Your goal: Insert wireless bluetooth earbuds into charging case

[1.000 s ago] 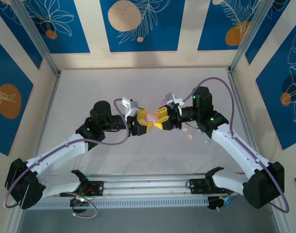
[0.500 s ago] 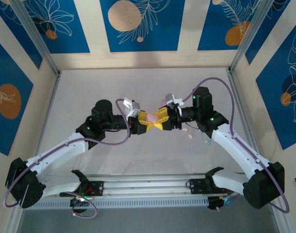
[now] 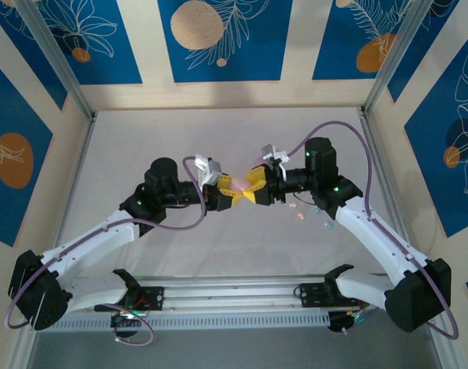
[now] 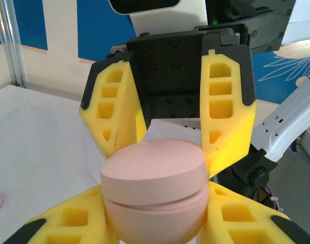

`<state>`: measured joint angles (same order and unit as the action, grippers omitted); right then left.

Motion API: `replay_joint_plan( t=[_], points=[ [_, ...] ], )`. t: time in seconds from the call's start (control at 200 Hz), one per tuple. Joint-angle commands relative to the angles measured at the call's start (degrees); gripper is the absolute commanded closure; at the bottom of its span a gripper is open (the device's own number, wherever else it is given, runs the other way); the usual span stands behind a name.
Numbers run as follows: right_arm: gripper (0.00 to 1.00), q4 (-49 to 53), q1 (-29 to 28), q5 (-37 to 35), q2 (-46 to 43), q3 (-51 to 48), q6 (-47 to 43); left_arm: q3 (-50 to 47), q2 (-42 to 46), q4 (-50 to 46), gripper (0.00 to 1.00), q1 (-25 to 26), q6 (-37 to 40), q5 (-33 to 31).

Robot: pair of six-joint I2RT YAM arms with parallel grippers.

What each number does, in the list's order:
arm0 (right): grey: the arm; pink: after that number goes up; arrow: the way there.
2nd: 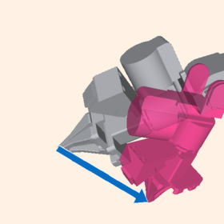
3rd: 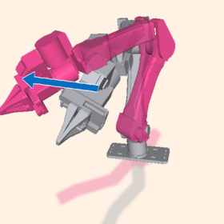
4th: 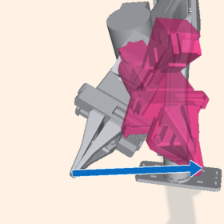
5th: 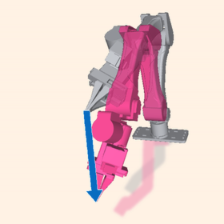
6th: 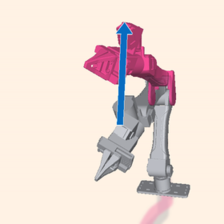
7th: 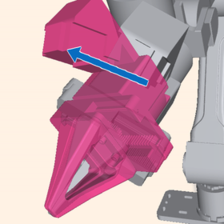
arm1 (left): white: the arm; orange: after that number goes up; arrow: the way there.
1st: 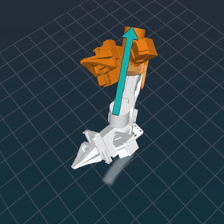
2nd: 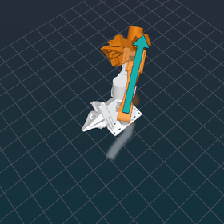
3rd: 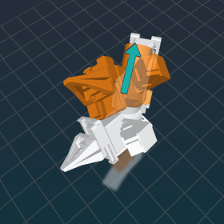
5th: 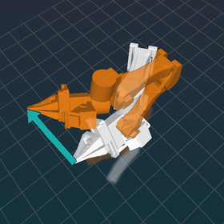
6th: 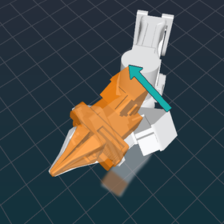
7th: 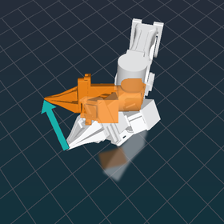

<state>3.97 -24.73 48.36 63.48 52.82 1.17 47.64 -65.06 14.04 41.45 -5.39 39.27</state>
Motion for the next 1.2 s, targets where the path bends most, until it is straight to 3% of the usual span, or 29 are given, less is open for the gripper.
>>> replay_joint_plan(
  t=[0.0,0.31,0.41,0.54,0.665,1.015,1.191],
  points=[
    [0.52,-2.94,1.00,-8.25,-0.86,0.80,1.52,0.79,0.51,-1.26,0.77,1.48,2.27,4.70],
    [0.54,-3.62,-0.71,-15.70,-3.16,-0.17,-1.72,0.79,0.22,-0.90,0.77,1.69,1.62,4.96],
    [0.61,-3.03,-1.85,-16.84,-4.00,-0.22,-3.96,0.71,0.20,-0.46,0.77,1.88,1.52,4.68],
    [0.68,-0.94,-2.14,-11.56,-4.68,0.30,-7.19,0.53,0.20,-0.18,0.75,1.95,1.36,3.86],
    [0.81,3.93,-2.67,-11.36,-4.12,2.13,-10.19,0.23,-0.02,1.04,0.72,1.98,0.67,3.58],
    [0.76,9.77,-3.13,-9.89,-2.01,5.09,-13.86,0.44,-0.51,1.73,0.72,2.09,0.47,4.72],
    [0.90,11.05,-3.22,-8.95,-1.70,6.22,-14.75,0.35,-0.50,1.13,0.69,2.19,0.90,4.26]
  ],
)
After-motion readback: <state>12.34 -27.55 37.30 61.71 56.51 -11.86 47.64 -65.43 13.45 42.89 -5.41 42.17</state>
